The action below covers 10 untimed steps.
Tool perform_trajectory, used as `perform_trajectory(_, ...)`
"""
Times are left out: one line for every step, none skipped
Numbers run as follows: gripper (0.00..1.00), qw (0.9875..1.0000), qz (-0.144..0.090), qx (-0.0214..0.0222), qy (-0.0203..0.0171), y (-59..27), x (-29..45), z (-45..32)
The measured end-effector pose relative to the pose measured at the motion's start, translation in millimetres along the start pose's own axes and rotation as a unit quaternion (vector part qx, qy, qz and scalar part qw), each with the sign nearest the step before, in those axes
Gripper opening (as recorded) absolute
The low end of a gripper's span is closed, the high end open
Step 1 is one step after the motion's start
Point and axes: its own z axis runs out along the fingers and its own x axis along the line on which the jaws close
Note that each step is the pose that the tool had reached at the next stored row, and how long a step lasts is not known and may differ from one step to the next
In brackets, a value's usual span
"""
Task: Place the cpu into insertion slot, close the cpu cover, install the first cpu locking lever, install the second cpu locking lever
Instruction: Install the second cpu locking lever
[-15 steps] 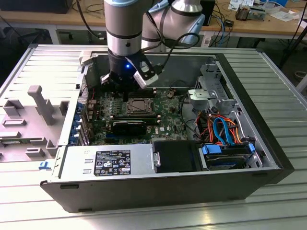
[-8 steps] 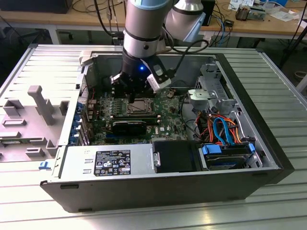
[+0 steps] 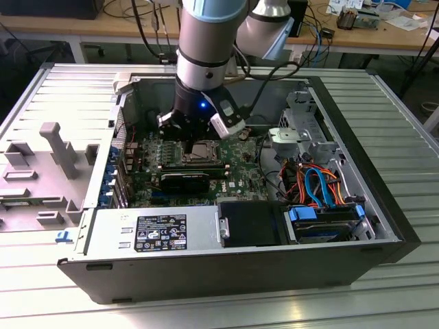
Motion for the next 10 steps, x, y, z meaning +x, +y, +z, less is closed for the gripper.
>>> perform_trajectory(0.11, 1.0000, 0.000, 0.0000, 0.0000, -0.2, -0.1, 1.2)
perform_trajectory(0.11, 1.0000, 0.000, 0.0001, 0.0000, -0.4, 0.0, 2.0)
perform_trajectory(0.11, 1.0000, 0.000, 0.0001, 0.0000, -0.9, 0.4, 2.7)
perform_trajectory(0.11, 1.0000, 0.000, 0.0000, 0.0000, -1.4, 1.0, 3.1)
perform_trajectory(0.11, 1.0000, 0.000, 0.0000, 0.0000, -2.1, 1.7, 3.6)
perform_trajectory(0.11, 1.0000, 0.000, 0.0000, 0.0000, -3.0, 2.4, 4.6)
perform_trajectory(0.11, 1.0000, 0.000, 0.0000, 0.0000, -4.1, 3.1, 7.1)
perform_trajectory(0.11, 1.0000, 0.000, 0.0000, 0.0000, -4.4, 3.3, 8.3)
perform_trajectory(0.11, 1.0000, 0.000, 0.0000, 0.0000, -4.7, 3.5, 10.3)
perform_trajectory(0.11, 1.0000, 0.000, 0.0000, 0.0000, -4.8, 3.7, 12.0)
